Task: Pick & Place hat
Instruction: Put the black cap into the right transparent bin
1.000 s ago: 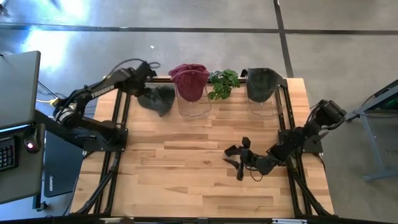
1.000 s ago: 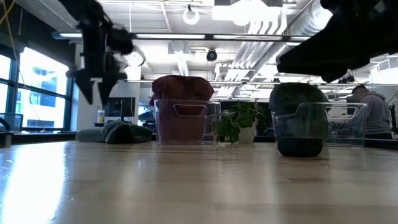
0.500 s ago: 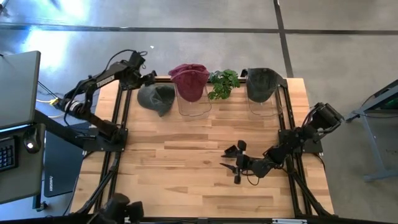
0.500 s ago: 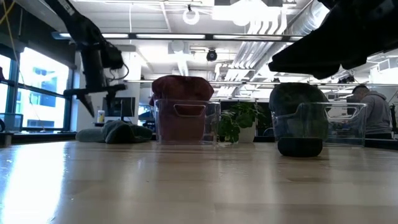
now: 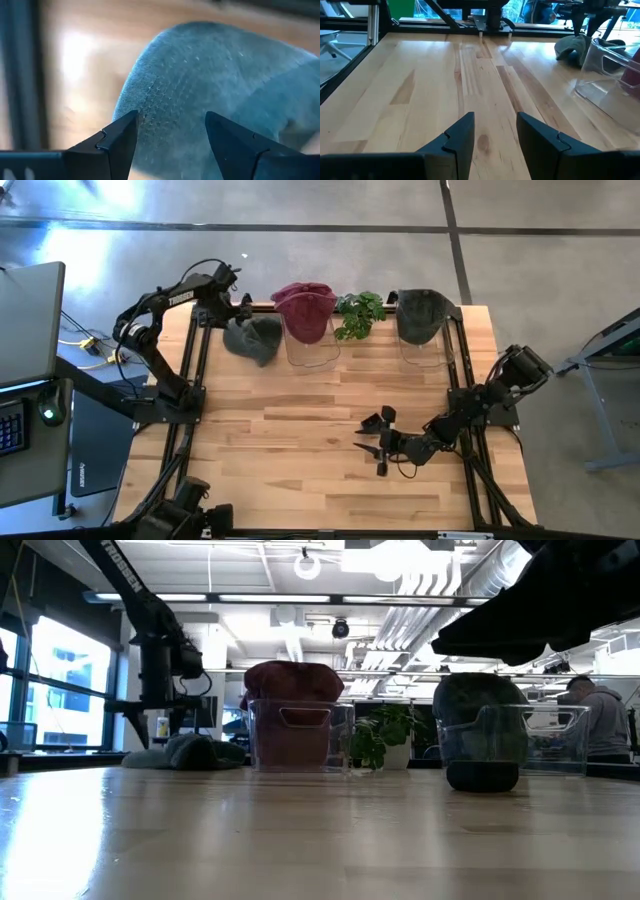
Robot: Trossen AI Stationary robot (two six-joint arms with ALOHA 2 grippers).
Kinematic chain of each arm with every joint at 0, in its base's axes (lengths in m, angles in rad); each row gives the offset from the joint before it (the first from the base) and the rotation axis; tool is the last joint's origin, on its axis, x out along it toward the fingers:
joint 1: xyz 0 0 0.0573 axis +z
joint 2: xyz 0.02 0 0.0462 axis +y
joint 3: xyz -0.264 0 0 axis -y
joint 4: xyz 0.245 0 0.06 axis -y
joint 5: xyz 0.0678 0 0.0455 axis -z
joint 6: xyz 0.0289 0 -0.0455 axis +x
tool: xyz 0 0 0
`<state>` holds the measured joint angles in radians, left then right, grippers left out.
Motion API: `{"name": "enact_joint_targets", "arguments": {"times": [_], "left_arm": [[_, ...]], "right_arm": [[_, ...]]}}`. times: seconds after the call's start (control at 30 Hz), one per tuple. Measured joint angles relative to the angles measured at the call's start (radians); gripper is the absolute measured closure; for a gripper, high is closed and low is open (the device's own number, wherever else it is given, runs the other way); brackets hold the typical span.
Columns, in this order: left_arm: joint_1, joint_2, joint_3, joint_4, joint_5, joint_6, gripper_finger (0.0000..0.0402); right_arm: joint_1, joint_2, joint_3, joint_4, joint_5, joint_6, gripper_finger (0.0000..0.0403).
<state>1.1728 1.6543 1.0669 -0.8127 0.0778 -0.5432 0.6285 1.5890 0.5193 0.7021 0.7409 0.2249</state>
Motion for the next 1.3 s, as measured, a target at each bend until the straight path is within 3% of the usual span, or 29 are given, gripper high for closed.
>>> {"name": "enact_joint_targets", "arguments": {"times": [0.13, 0.3, 0.5, 0.77, 1.3], "left_arm": [[0.037, 0.000, 0.014, -0.101, 0.187, 0.059, 0.0174], [0.031, 0.000, 0.007, -0.151, 0.230, 0.127, 0.0174], [0.011, -0.028, 0.041, -0.234, 0.156, 0.116, 0.0174], [-0.050, 0.020, 0.035, -0.211, -0.005, -0.031, 0.0174], [-0.068, 0.090, 0.045, -0.379, 0.074, 0.051, 0.0174]], "right_arm": [[0.000, 0.000, 0.000, -0.001, -0.012, -0.005, 0.0260], [0.000, 0.000, 0.000, -0.001, -0.016, -0.006, 0.0260], [0.000, 0.000, 0.000, -0.001, -0.015, -0.006, 0.0260], [0.000, 0.000, 0.000, -0.001, -0.017, -0.001, 0.0261], [0.000, -0.001, 0.000, -0.002, -0.073, -0.009, 0.0261]]}}
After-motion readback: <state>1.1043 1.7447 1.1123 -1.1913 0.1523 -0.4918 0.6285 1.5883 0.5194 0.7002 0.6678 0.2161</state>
